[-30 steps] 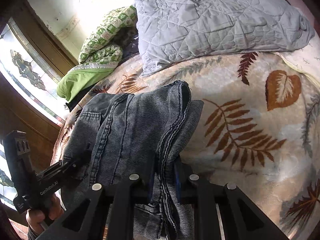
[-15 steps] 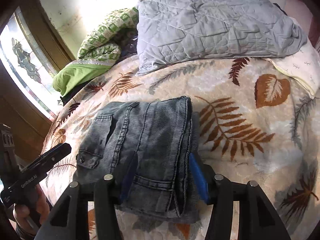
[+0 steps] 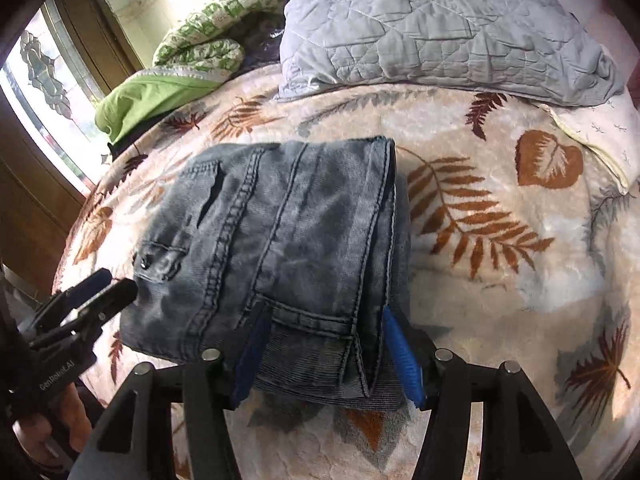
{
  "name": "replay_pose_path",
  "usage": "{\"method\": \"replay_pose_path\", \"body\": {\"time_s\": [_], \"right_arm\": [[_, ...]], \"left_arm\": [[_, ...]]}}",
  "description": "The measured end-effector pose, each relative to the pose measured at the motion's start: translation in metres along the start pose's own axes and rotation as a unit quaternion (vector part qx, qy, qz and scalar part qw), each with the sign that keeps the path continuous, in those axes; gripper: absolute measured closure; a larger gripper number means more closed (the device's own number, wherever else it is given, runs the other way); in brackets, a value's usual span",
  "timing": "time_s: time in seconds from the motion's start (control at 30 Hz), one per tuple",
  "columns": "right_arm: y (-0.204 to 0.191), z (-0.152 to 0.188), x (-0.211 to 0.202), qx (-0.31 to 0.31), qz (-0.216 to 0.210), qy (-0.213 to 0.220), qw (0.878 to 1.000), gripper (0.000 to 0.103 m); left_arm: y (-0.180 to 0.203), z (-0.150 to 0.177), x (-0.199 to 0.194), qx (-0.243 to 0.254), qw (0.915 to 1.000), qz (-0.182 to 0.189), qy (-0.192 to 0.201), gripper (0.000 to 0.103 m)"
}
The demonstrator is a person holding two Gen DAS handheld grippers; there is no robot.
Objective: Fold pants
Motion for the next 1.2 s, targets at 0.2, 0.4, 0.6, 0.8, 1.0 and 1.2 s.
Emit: {"method": "replay_pose_path", "body": {"time_s": [0.2, 0.4, 0.6, 0.8, 1.0, 1.2], "right_arm": [[-0.010, 0.026, 0.037, -0.037, 0.021, -0.057, 0.997, 0.037], [-0.007, -0.033, 0.009, 0.005, -0.029, -0.012, 0.999, 0.036], [0.011, -0.061, 0.069, 0.015, 0.025, -0.055, 0.998, 0.030], [0.010, -0.061, 0.031, 0.035, 0.003, 0.010, 0.999, 0.030], [-0.008, -0.035, -0.061, -0.017, -0.002, 0.091, 0.996, 0.018], [-0.003, 0.035, -0.082, -0.010, 0.003, 0.103, 0.995, 0.012]], "left_arm": [[-0.004, 0.012, 0.005, -0.022, 0.9995, 0.015, -0.015, 0.030], [-0.003, 0.011, 0.006, -0.022, 0.9989, 0.032, -0.024, 0.030], [-0.001, 0.013, 0.003, -0.010, 0.9997, 0.016, -0.015, 0.029], [-0.008, 0.004, -0.022, -0.028, 0.9995, 0.011, 0.007, 0.029], [-0.004, 0.006, -0.037, -0.046, 0.9988, 0.000, 0.016, 0.022], [0.008, 0.016, -0.048, -0.032, 0.9993, -0.009, 0.016, 0.021]]}}
Point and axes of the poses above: each gripper's, at about its wrist camera, not at the fingertips, and x roughly the way its jaws point, y to its right, z to its underside, the point moved 10 cm from there along x, roughly the way its jaws point, and after that the axes turned 5 degrees about -x, right-handed, at the moved point
